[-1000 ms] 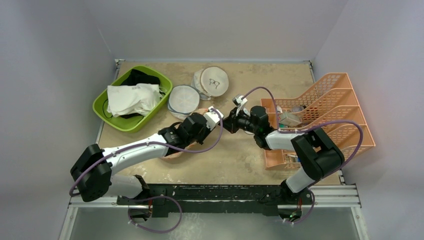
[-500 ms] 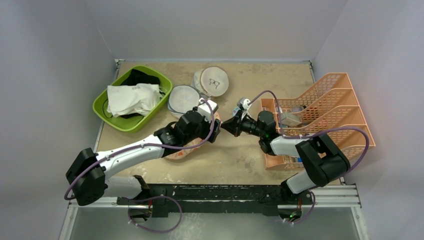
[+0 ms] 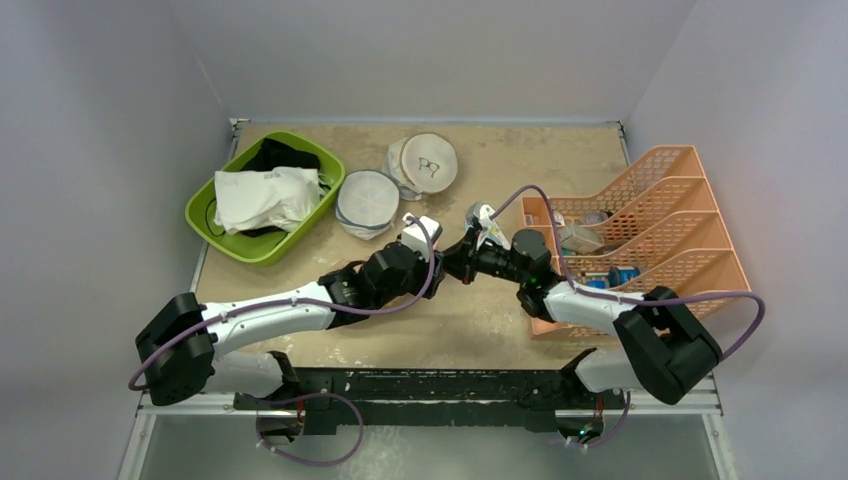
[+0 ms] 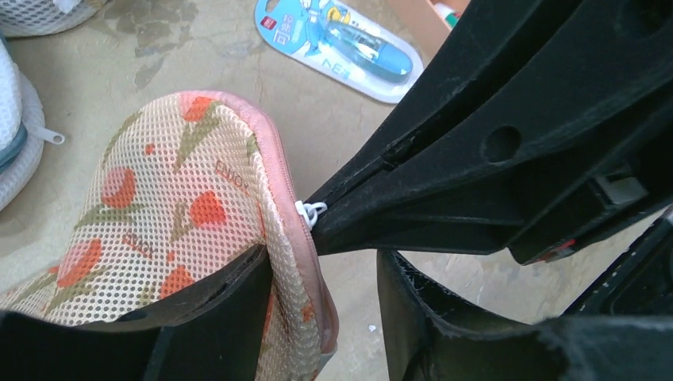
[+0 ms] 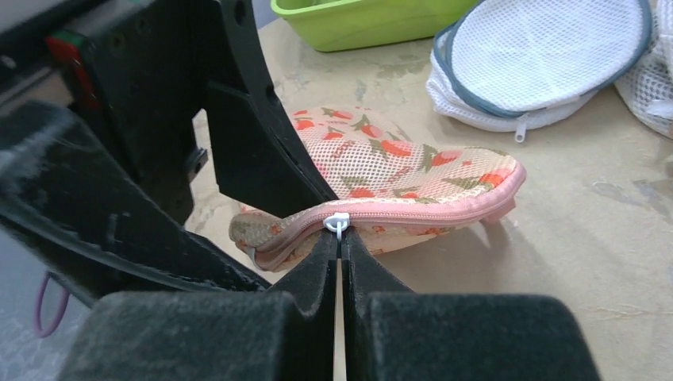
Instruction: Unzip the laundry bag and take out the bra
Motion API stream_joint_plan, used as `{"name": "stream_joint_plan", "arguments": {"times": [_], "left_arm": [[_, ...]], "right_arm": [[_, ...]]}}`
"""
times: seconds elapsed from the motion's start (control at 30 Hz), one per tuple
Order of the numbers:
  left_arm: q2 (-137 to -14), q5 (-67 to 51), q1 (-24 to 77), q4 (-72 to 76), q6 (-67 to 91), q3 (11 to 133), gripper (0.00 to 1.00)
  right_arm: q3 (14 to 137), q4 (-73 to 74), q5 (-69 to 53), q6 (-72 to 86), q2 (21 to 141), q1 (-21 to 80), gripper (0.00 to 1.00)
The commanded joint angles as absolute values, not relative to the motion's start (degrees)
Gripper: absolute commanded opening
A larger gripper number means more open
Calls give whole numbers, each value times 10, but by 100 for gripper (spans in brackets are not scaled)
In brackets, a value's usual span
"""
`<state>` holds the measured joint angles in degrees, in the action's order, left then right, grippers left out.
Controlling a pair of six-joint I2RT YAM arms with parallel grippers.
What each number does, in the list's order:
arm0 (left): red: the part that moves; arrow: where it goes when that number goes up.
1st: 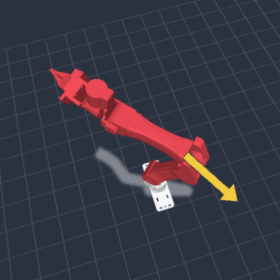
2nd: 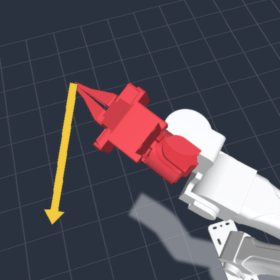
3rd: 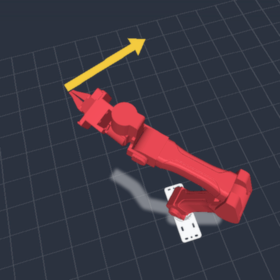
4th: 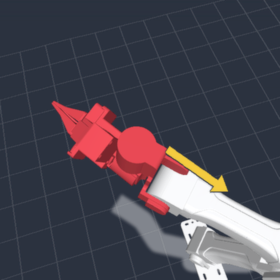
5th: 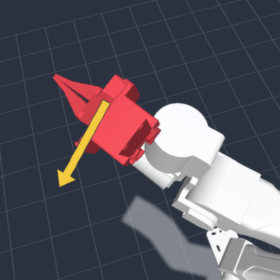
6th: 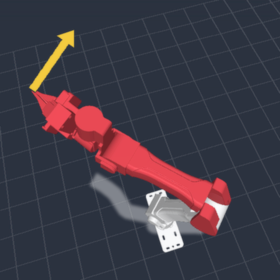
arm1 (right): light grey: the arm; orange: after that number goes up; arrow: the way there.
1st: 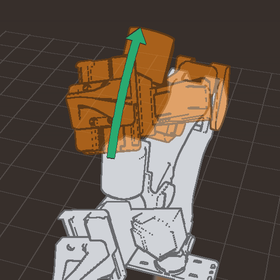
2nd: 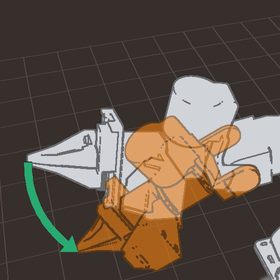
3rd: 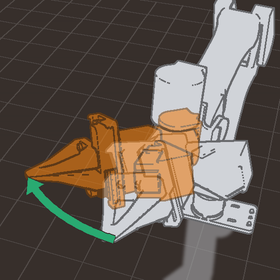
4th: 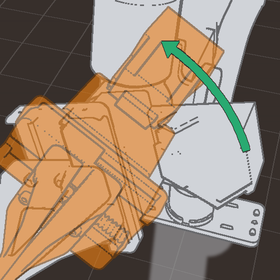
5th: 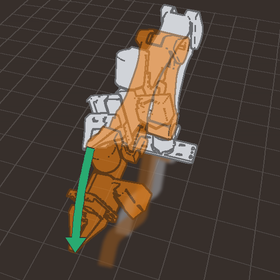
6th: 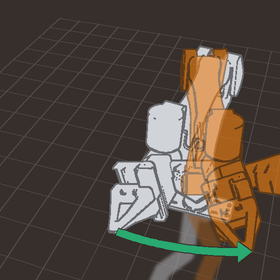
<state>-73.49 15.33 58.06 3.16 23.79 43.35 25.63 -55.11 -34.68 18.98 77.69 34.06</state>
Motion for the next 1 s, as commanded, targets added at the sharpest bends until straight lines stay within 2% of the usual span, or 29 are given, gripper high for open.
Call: {"name": "stream_joint_plan", "arguments": {"times": [0.0,0.23,0.47,0.53,0.77,0.97], "left_arm": [[-720,181,601,23,234,450,46],[-701,202,610,-2,231,447,23],[-670,200,610,-36,210,451,8],[-661,200,610,-42,205,452,0],[-643,189,611,-49,196,469,0],[-659,188,611,-14,188,488,0]], "right_arm": [[251,-558,-333,208,744,363,0],[248,-486,-306,201,693,367,0],[222,-417,-231,211,645,365,0],[216,-415,-221,213,643,358,0],[167,-475,-275,274,678,251,0],[172,-464,-326,249,668,242,0]]}}
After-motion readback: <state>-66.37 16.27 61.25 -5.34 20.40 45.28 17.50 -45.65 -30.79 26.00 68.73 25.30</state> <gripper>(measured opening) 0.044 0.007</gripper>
